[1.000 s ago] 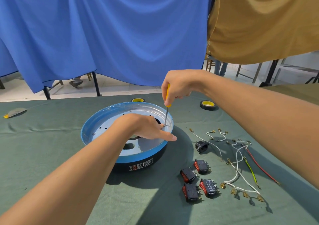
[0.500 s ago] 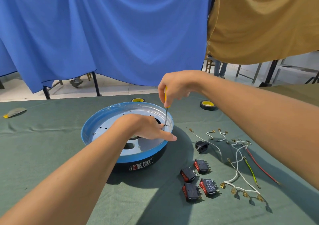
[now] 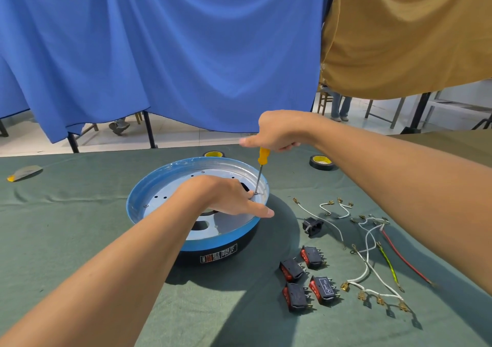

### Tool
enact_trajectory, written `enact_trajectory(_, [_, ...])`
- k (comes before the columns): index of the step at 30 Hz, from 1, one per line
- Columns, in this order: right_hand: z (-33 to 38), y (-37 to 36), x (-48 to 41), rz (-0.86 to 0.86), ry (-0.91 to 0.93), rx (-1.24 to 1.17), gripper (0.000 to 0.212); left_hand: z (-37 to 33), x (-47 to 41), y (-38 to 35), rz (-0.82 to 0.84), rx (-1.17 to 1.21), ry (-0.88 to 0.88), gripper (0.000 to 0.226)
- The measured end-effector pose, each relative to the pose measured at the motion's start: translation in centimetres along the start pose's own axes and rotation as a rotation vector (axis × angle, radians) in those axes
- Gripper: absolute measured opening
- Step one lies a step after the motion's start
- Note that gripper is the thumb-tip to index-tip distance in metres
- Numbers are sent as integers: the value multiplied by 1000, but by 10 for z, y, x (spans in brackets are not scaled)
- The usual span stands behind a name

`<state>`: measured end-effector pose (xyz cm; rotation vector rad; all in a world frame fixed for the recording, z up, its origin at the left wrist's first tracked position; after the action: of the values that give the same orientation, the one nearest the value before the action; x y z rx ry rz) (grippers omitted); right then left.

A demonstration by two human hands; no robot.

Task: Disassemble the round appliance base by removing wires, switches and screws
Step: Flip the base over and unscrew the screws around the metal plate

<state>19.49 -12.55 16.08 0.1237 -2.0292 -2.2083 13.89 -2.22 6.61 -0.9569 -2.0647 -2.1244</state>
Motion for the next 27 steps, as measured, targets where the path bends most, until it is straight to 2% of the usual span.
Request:
enact_trajectory(2, [-1,-1,-2,-46,-7,25,50,-1,1,0,-3,3,-4,86])
enact_trajectory(5, [1,-3,-2,15,-7,-64,17,0,2,1,-5,7,0,86])
enact_trajectory(6, [1,-3,-2,47,-6,-108,12,-1,2,1,-7,7,-1,86])
enact_trajectory(8, [1,-3,-1,86,-9,-156,15,-2,3,2,-4,3,-3,85])
enact_trajectory(10, [2,-3,-1,59,-8,-116,34,-3,3,1,1,-1,-1,85])
enact_trajectory(12, [3,-1,-1,-44,0,-32,52,-3,3,1,1,-7,-1,85])
enact_trajectory(14, [5,-2,0,-68,21,-24,46,-3,3,1,0,-10,-1,85])
enact_trajectory(16, [5,-3,-1,-18,7,-60,28,-2,2,1,-5,-5,-4,84])
enact_trajectory(19, [3,-3,0,58,-6,-141,22,-1,1,1,-9,7,-6,85])
enact_trajectory(20, [3,-2,1,44,-3,-144,25,-1,1,1,-10,5,-6,85])
enact_trajectory(22, [3,-1,0,-38,5,-91,49,-2,1,1,-10,1,-6,84])
enact_trajectory(23, [3,-1,-1,-84,10,-69,52,-2,1,1,-10,2,-6,84])
enact_trajectory(24, [3,-2,-1,-95,18,-66,49,-2,1,1,-9,5,-6,84])
enact_trajectory(27, [3,-5,-4,-26,-3,-94,23,-1,1,1,-13,8,-3,86])
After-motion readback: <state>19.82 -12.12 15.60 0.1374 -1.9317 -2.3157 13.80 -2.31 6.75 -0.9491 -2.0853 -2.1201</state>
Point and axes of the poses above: each hand's wrist, its own x-axis away from the middle knuckle, its own y-axis out of the back of the hand, z = x × y, the point moved 4 cm from there along -x, towards the middle knuckle, and after that the axes turned 13 degrees about -y, right-handed, at the moved point
